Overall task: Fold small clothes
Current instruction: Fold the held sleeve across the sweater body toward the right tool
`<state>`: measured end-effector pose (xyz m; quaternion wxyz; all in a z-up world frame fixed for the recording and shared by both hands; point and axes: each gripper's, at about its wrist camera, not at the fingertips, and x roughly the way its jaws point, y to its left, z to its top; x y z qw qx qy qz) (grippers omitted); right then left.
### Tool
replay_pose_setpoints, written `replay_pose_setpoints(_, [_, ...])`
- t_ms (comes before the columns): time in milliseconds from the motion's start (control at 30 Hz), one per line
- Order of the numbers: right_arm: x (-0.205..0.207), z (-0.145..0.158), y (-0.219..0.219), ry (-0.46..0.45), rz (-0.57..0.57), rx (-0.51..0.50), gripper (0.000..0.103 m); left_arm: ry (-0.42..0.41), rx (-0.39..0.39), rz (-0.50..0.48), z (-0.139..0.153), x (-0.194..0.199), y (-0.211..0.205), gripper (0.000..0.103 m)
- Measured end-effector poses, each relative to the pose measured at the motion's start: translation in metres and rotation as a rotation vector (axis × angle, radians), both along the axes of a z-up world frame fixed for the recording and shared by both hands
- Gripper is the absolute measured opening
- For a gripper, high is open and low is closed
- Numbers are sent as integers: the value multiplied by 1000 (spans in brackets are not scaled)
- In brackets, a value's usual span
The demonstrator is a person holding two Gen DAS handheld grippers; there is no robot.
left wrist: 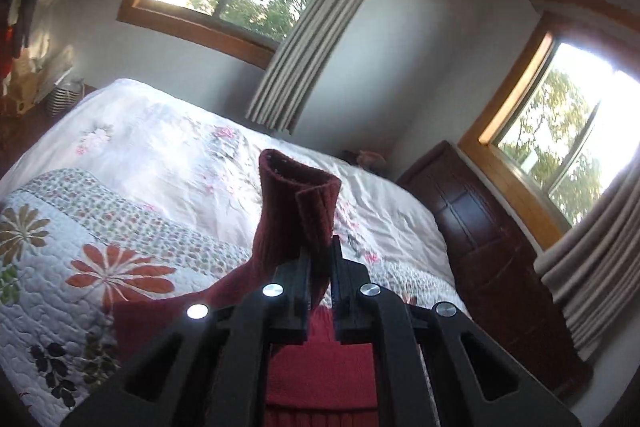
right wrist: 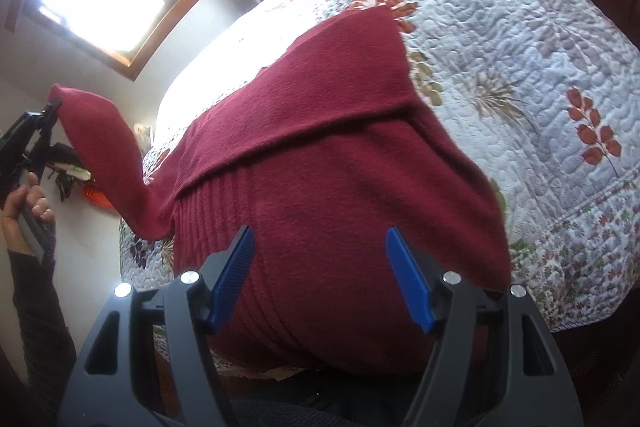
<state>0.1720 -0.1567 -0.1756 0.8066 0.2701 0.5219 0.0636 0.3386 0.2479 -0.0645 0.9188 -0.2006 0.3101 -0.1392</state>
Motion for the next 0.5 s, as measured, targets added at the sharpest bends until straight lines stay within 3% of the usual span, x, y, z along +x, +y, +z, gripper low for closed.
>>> replay_pose_setpoints(333, [-5,-2,-27,10,-54,-12,68,256,125,-198,-129,32,-114,7])
replay_pose_setpoints(500, [4,-2,-28,13,-34,-7,68,315,185,-251,-165,33,-150,7])
